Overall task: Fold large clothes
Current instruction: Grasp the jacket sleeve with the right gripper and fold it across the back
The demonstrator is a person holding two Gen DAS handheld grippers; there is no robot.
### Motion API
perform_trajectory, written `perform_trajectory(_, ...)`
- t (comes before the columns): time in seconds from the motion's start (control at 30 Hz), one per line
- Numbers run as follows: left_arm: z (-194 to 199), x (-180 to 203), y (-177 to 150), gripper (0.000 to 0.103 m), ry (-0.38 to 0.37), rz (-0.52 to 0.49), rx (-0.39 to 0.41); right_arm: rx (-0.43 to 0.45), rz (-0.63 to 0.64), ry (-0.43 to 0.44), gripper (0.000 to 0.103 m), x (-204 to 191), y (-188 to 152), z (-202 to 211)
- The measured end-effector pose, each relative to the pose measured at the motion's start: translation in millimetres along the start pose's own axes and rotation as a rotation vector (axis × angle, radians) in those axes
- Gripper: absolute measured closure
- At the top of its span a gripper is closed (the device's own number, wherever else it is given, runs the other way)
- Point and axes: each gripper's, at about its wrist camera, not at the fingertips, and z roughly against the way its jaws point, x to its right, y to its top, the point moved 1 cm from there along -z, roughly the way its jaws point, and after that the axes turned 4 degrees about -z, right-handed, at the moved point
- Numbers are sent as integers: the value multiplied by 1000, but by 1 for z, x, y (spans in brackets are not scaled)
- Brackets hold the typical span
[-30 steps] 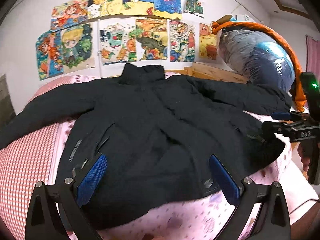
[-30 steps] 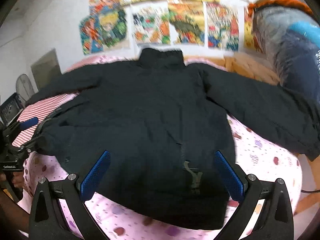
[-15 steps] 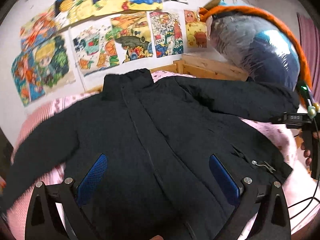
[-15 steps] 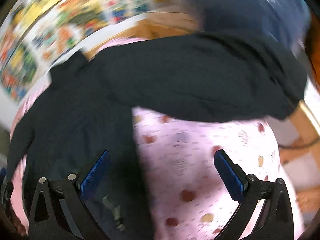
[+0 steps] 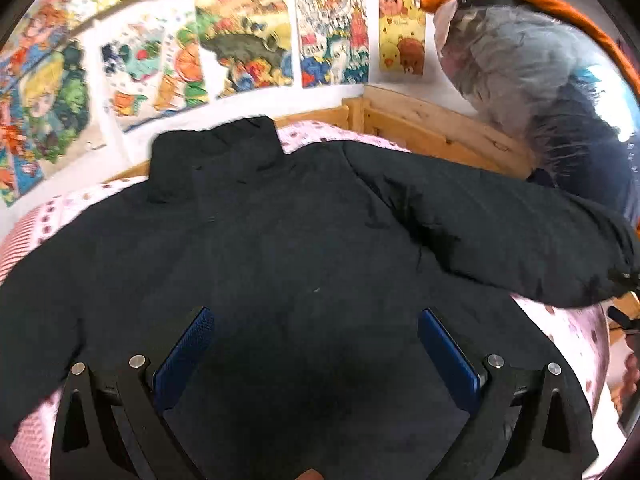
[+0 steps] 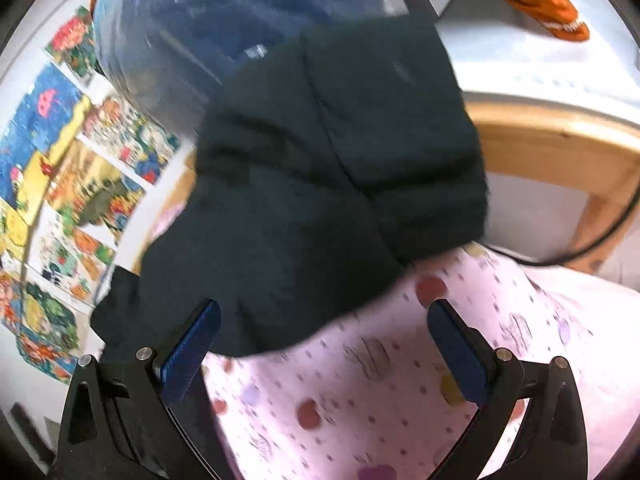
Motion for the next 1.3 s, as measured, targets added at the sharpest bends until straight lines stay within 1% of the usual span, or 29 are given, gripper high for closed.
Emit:
perform_trajectory(0.1,-34,10,18,0,2,-17,-44,-32,-16,23,1,-8,1,-6)
perform_trajectory(0.17,-53,14,29,0,0,-10,-63,-37,-31,39,2,-8,6,-4)
perform_trajectory(0.2,-61,17,33,0,-5,0,-66,-30,-31,36,5,-18,10,-9)
perform_trajectory(0.23,-72,19,38,0,-15,20,-71,-25,-29,29,8,-18,11,-8)
perform_trajectory(0.27,-80,20,41,0,-20,34,-76,-22,-31,23,18,-17,11,-6)
perform_trajectory(0.3,-89,22,45,0,-28,48,-78,-23,-35,18,30,-16,13,-6)
perform_trajectory(0.33,-98,24,49,0,-35,58,-80,-26,-36,8,36,-17,15,-6)
perform_trajectory(0.37,-105,25,52,0,-37,65,-84,-28,-33,-3,52,-14,15,-4)
perform_trajectory(0.4,-115,28,55,0,-38,72,-91,-30,-26,-16,64,-13,16,-4)
perform_trajectory(0.43,-122,30,57,0,-41,76,-96,-31,-10,-19,67,-14,17,-3)
perform_trajectory(0.5,-141,34,61,0,-55,92,-118,-23,41,-15,82,-20,16,2)
perform_trajectory(0.6,-169,44,64,0,-71,102,-172,6,146,-8,90,-42,15,11)
perform_trajectory(0.67,-185,50,65,0,-73,96,-207,45,229,-3,92,-63,16,18)
perform_trajectory(0.73,-195,55,66,0,-81,88,-218,107,340,14,92,-87,17,31)
perform_trajectory(0.77,-198,56,66,0,-80,83,-217,149,408,28,92,-103,16,38)
perform_trajectory(0.8,-199,58,66,0,-81,79,-215,174,450,42,92,-113,14,43)
perform_trajectory(0.9,-194,56,66,0,-98,82,-213,212,542,100,92,-142,13,54)
perform_trajectory(1.0,-176,41,62,0,-124,110,-197,234,612,161,92,-170,8,59)
perform_trajectory(1.13,-139,9,50,0,-160,162,-165,243,704,246,92,-209,-6,62)
perform_trajectory(1.2,-122,-10,44,0,-160,182,-150,238,743,294,92,-227,-18,66)
perform_trajectory(1.27,-101,-39,34,0,-148,210,-130,215,778,335,92,-248,-32,65)
perform_trajectory(1.3,-92,-50,30,0,-140,224,-124,205,792,349,92,-249,-40,66)
